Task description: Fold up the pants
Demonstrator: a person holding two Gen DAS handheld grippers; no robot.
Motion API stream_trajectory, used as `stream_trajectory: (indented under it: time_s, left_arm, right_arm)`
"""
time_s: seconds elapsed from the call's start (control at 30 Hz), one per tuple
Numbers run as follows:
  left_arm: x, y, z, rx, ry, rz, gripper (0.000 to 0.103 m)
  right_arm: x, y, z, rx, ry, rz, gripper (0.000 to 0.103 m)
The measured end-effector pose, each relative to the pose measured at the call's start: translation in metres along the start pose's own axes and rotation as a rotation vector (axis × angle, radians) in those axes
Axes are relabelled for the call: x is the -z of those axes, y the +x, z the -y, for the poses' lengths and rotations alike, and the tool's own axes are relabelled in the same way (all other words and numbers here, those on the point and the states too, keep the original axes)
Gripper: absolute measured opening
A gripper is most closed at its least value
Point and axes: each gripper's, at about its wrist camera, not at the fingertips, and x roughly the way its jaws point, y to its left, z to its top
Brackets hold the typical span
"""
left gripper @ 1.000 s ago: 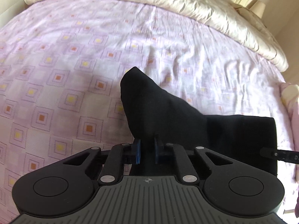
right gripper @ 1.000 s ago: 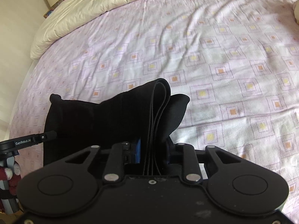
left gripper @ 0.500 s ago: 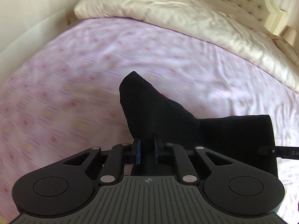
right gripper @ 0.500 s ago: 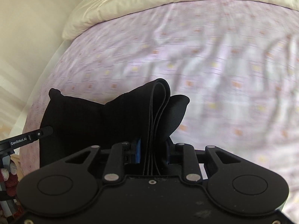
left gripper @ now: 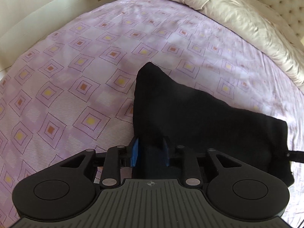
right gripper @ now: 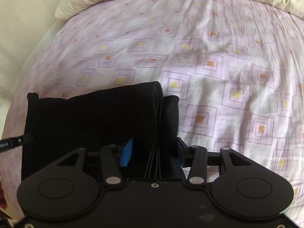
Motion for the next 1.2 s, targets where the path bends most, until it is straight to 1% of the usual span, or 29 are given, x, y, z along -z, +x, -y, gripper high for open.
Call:
stream_trajectory:
  time_s: [0.1,0.23,0.3,0.37,0.43,0.47,0.53,0.6,0.63,0.67,0.7,0.77,0.8,0.87,1.0,1.1,1.2]
  left_arm:
    - [0.000,-0.007,-0.001,-0.001,0.004,0.008,0.027]
    - [0.004,-0.029,0.002,-0.015,0.017,0.056,0.026]
    - [0.009,-0.039,0.006,-0.014,0.043,0.077,0.026]
    - [0.016,-0.046,0.010,-0.009,0.064,0.085,0.026]
    - [0.023,-0.047,0.014,0.007,0.083,0.073,0.026]
    - [0.026,-0.044,0.016,0.012,0.091,0.058,0.026]
    - [0.032,-0.035,0.019,0.018,0.114,0.015,0.026]
    - [0.038,-0.024,0.023,0.016,0.155,-0.034,0.026]
    - [0.040,-0.021,0.024,0.007,0.177,-0.036,0.026]
    - [0.040,-0.020,0.025,0.000,0.191,-0.035,0.026]
    - [0.039,-0.021,0.025,0.003,0.192,-0.037,0.026]
    - [0.033,-0.027,0.023,0.030,0.172,-0.027,0.026]
    - [0.031,-0.029,0.022,0.036,0.170,-0.013,0.026]
    - [0.021,-0.034,0.022,0.023,0.176,0.027,0.026]
    - [-0.010,-0.028,0.024,0.019,0.163,0.069,0.026]
    - [-0.034,-0.012,0.027,-0.022,0.173,0.094,0.026]
    - [-0.058,0.012,0.020,-0.079,0.128,0.079,0.026]
  right_arm:
    - [-0.001,-0.010,-0.003,0.031,-0.014,0.020,0.050]
    - [0.008,-0.042,-0.005,0.060,0.006,0.114,0.051]
    - [0.014,-0.054,-0.008,0.047,-0.016,0.151,0.049]
    - [0.019,-0.058,-0.013,0.028,-0.040,0.150,0.049]
    - [0.023,-0.055,-0.020,0.023,-0.060,0.138,0.049]
    - [0.024,-0.049,-0.023,0.032,-0.063,0.129,0.047]
    - [0.021,-0.037,-0.022,0.051,-0.049,0.110,0.047]
    - [0.017,-0.025,-0.018,0.044,-0.017,0.083,0.046]
    - [0.015,-0.020,-0.016,0.037,-0.005,0.066,0.040]
    - [0.014,-0.018,-0.017,0.047,-0.009,0.056,0.029]
    - [0.013,-0.019,-0.018,0.046,-0.021,0.053,0.023]
    - [0.011,-0.025,-0.021,0.054,-0.053,0.063,0.017]
    - [0.012,-0.027,-0.023,0.074,-0.069,0.066,0.016]
    - [0.014,-0.023,-0.025,0.122,-0.088,0.049,0.016]
    - [0.009,-0.019,-0.023,0.111,-0.030,0.044,0.019]
    - [0.009,-0.016,-0.021,0.110,-0.039,0.033,0.021]
    - [0.008,-0.014,-0.020,0.105,-0.032,0.020,0.022]
